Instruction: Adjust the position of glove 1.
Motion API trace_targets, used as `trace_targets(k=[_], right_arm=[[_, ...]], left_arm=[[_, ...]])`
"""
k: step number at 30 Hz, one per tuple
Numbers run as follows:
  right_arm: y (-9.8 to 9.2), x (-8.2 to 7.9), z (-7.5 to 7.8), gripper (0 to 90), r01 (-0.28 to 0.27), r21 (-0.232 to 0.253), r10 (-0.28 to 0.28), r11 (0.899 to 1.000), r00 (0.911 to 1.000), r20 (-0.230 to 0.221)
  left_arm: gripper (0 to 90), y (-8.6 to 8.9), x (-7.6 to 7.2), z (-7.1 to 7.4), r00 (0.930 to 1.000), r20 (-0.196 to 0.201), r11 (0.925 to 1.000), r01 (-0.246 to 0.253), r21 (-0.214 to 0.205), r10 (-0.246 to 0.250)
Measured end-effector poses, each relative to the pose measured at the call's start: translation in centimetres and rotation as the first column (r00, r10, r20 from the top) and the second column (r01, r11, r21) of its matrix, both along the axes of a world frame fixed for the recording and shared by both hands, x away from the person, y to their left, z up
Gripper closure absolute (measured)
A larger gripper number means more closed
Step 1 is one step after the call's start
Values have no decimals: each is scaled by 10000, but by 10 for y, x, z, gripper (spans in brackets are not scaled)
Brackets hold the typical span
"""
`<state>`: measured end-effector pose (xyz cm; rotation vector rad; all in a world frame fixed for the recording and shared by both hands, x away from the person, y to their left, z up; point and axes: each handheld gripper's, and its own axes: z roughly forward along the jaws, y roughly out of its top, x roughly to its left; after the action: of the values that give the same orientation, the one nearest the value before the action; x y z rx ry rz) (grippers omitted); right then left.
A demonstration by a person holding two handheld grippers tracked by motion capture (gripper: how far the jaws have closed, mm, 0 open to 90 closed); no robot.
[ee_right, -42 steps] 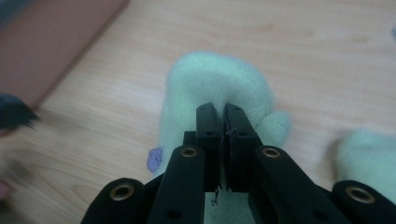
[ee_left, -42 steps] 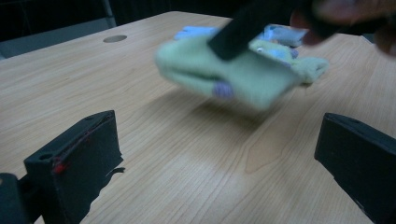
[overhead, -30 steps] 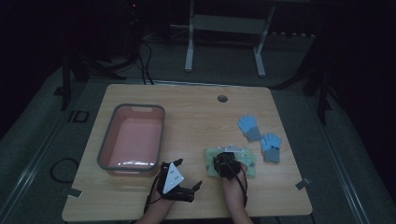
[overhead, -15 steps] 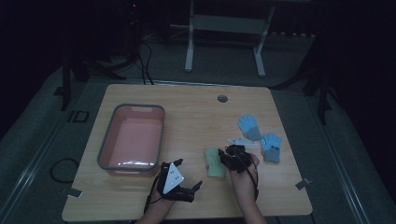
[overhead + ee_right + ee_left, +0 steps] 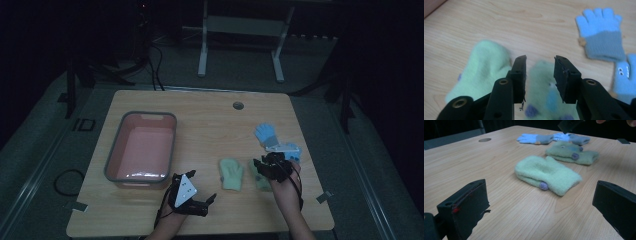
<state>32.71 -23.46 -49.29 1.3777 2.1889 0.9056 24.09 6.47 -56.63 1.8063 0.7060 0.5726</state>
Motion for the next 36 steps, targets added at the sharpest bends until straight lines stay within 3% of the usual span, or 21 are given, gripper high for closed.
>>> trace_targets(k=[15, 18, 25, 28, 33, 36], right_arm=[[-22, -3, -39, 590, 474, -108, -480, 9988, 9965, -687], [-23, -4, -47, 595, 427, -100, -433, 9990, 9971, -619], [-23, -5, -51, 660, 166, -286, -176, 9995, 9992, -362], [-25, -5, -52, 771, 591, 229, -580, 9980, 9974, -432], [-20, -5, -50, 860, 942, 46, -939, 9955, 9948, -394], [-17, -6, -37, 869, 1177, -6, -1177, 9930, 9930, -45]], left_arm=[[3, 0, 0, 0, 10000, -14, 10000, 1, 3, -1], [3, 0, 0, 0, 10000, -31, 10000, -12, -7, 12], [3, -1, 0, 0, 10000, 6, 10000, -21, 45, 21], [3, -1, 0, 0, 10000, -5, 10000, -35, 38, 35], [3, -1, 0, 0, 10000, 7, 10000, -28, 63, 28], [3, -1, 0, 0, 10000, 16, 10000, -25, 83, 25]])
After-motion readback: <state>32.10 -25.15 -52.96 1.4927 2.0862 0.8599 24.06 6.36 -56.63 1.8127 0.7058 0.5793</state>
